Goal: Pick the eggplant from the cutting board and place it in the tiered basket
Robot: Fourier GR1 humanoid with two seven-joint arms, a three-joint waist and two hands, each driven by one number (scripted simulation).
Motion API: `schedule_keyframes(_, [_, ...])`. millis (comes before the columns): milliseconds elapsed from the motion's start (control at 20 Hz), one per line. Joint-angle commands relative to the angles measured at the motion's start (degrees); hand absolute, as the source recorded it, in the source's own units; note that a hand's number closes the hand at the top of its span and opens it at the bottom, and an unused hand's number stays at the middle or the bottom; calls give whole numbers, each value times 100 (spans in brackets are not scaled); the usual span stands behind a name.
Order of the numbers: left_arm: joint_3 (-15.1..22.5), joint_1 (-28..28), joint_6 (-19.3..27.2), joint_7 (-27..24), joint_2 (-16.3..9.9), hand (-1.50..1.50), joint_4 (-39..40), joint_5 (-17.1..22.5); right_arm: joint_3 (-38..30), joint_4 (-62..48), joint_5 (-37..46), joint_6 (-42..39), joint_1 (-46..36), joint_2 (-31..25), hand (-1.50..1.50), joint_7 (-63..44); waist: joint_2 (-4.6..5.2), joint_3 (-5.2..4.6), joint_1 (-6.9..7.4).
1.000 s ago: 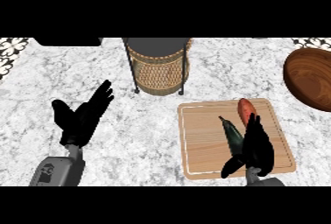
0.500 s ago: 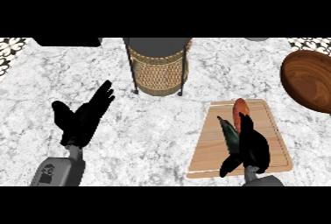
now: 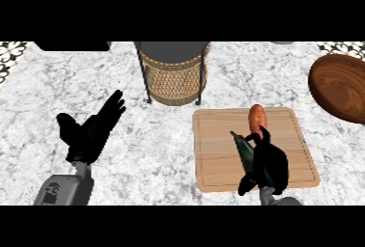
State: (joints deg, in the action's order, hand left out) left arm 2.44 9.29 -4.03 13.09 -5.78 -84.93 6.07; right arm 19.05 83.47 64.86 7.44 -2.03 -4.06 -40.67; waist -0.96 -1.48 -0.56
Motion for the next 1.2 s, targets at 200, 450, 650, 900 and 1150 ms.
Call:
schedule_keyframes(200, [-7,-80,-6,-222,45,0,150,-117,1037,1299,157,-589,-46,397,150,-1475,86,145,37])
schedule_keyframes(450, [0,-180,85,109,63,0,-106,-71,1524,2878,102,-535,-169,403,150,-2495,56,143,-3])
schedule_keyframes(650, [-186,-67,-102,219,-122,0,-148,123,1906,4080,787,-992,-365,404,150,-2886,45,140,-4])
schedule_keyframes(900, [-185,11,-179,-46,-113,0,103,44,1837,4753,1016,-2148,-1699,404,150,-3430,73,136,46])
schedule_keyframes(1150, [80,-34,-2,102,128,0,-182,-108,1257,4543,643,-2724,-3080,404,150,-3762,65,134,109])
